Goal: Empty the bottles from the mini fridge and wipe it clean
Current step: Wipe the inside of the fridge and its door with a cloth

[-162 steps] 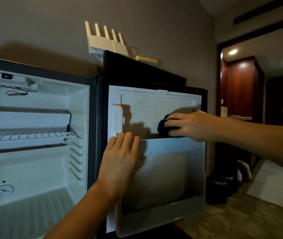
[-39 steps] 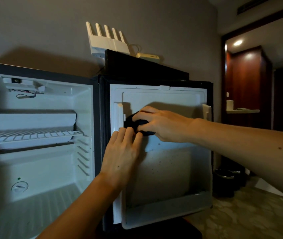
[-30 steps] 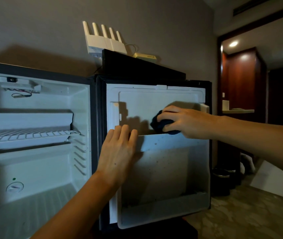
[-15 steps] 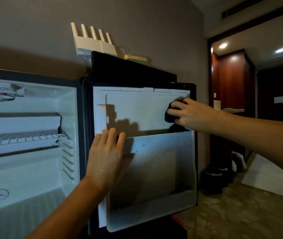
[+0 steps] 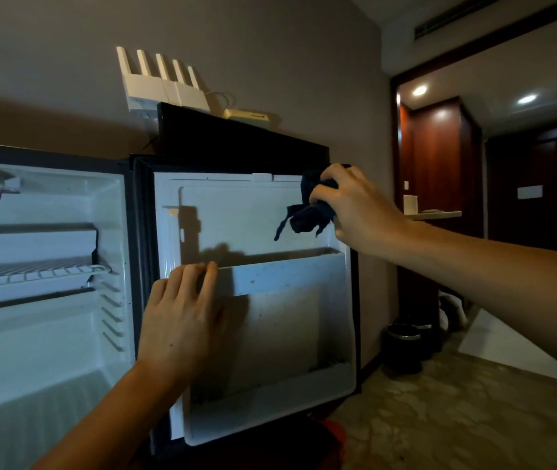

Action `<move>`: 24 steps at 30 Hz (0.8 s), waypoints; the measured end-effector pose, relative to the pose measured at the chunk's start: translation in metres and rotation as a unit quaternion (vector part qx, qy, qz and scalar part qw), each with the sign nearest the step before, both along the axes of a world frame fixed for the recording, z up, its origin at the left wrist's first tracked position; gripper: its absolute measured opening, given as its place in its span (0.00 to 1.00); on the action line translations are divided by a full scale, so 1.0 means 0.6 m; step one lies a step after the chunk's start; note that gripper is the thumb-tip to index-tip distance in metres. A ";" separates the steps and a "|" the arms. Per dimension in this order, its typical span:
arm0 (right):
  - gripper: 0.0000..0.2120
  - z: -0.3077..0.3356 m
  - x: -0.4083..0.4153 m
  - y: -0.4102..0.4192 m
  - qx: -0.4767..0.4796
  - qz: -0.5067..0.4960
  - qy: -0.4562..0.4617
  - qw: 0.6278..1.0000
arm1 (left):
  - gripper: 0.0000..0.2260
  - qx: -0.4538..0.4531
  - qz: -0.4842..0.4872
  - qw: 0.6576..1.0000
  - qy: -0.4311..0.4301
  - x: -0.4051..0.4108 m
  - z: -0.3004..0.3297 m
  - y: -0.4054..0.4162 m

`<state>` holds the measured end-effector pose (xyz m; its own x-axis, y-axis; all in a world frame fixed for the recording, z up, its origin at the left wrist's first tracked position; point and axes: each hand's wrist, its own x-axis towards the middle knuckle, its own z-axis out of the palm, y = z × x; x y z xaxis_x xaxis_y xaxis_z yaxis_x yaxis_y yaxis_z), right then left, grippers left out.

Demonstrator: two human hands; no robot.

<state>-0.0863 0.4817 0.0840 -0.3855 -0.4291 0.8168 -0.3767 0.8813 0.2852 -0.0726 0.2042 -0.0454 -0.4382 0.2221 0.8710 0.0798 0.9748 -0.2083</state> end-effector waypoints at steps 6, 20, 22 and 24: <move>0.18 -0.030 0.021 0.014 -0.207 0.159 -0.234 0.937 | 0.23 0.186 -0.193 0.963 -0.032 0.055 0.016 0.068; 0.14 -0.153 0.057 -0.022 -0.473 0.390 -0.357 0.705 | 0.27 0.620 -0.539 0.430 -0.374 0.074 0.043 0.204; 0.14 -0.166 0.060 -0.022 -0.488 0.397 -0.355 0.691 | 0.25 0.627 -0.542 0.426 -0.362 0.074 0.037 0.214; 0.14 -0.178 0.065 -0.020 -0.479 0.388 -0.356 0.703 | 0.18 0.640 -0.518 0.453 -0.342 0.069 0.031 0.223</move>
<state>-0.0475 0.4700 -0.0228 -0.7960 -0.1206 0.5932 -0.5967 -0.0088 -0.8024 -0.0310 0.3380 -0.0268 -0.9409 0.1220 0.3161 0.2519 -0.3718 0.8935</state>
